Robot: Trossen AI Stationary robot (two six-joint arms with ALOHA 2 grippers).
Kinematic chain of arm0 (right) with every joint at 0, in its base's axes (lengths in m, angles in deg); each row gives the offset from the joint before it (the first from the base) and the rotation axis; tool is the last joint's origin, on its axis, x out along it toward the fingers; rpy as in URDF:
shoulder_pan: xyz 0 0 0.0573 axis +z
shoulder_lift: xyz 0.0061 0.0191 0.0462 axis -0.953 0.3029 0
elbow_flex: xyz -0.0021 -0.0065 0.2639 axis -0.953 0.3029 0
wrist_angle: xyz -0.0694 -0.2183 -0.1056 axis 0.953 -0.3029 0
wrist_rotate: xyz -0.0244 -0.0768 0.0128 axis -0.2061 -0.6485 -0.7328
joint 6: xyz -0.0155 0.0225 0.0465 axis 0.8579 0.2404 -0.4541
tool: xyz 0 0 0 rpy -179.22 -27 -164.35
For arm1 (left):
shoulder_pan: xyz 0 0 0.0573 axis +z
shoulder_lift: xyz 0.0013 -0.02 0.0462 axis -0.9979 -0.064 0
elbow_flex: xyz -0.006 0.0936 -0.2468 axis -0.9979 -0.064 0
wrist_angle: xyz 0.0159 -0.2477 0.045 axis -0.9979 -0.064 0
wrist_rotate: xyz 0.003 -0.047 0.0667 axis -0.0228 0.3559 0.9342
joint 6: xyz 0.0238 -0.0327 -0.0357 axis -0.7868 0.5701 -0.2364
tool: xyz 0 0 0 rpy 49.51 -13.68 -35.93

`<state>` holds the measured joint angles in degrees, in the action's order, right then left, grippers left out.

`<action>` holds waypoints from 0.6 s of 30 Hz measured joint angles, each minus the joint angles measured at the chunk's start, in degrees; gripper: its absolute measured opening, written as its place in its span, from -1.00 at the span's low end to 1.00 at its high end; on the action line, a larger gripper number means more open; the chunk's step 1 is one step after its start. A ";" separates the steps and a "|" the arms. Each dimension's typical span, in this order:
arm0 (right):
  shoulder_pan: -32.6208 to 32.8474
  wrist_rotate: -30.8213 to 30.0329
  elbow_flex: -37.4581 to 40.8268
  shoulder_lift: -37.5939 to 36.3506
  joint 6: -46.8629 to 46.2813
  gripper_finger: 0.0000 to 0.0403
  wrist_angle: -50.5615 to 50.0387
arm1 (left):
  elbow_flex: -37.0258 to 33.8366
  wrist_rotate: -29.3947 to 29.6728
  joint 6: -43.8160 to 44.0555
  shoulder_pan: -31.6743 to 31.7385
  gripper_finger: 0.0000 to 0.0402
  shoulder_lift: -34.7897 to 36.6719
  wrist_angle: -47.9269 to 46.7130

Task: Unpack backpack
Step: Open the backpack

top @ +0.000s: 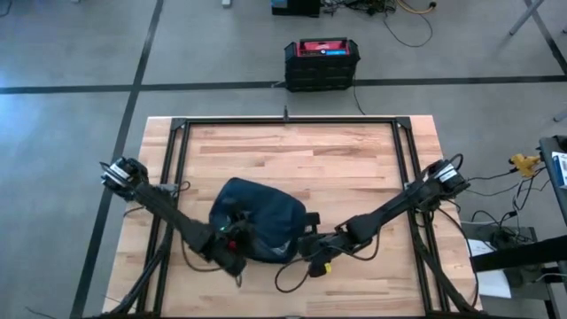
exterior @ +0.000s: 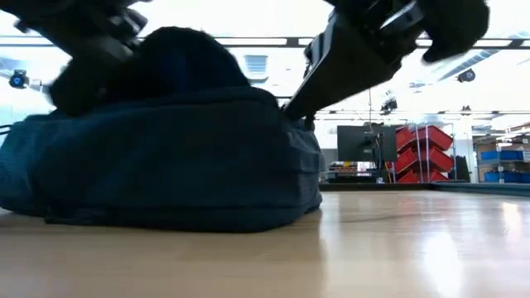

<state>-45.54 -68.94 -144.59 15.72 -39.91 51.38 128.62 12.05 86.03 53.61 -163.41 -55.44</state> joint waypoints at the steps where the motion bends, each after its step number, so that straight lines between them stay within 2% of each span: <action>1: -0.02 0.56 -0.23 1.34 0.06 -1.00 1.75 | 0.00 -0.34 -3.35 1.64 -0.51 0.12 1.93; 2: -0.07 1.14 -0.83 2.83 0.13 -1.00 3.22 | 0.00 -1.59 -7.56 3.55 -0.52 0.17 4.42; 4: -0.11 1.55 -2.54 5.09 0.65 -1.00 4.05 | -0.03 -7.69 -16.71 7.50 -0.54 0.49 10.38; 6: -0.11 1.58 -4.69 6.44 0.67 -1.00 3.36 | 0.34 -17.98 -23.26 11.55 -0.57 0.99 15.72; 8: -0.11 1.77 -6.08 6.68 0.00 -1.00 1.40 | 1.77 -27.91 -25.55 15.15 -0.59 1.30 16.87; 10: 0.00 1.46 -6.58 5.99 -1.05 -1.00 -1.02 | 3.73 -34.17 -24.81 17.06 -0.60 1.96 14.10; 14: 0.44 -1.96 -6.12 3.39 -3.43 -1.00 -6.62 | 8.16 -38.74 -19.34 16.26 -0.57 2.79 1.24; 18: 0.90 -5.60 -6.01 2.37 -4.56 -1.00 -10.68 | 11.87 -39.12 -11.18 12.38 -0.50 3.05 -9.28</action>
<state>-44.64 -74.54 -150.59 18.10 -44.47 40.70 140.49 -27.07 74.85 65.99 -160.37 -64.72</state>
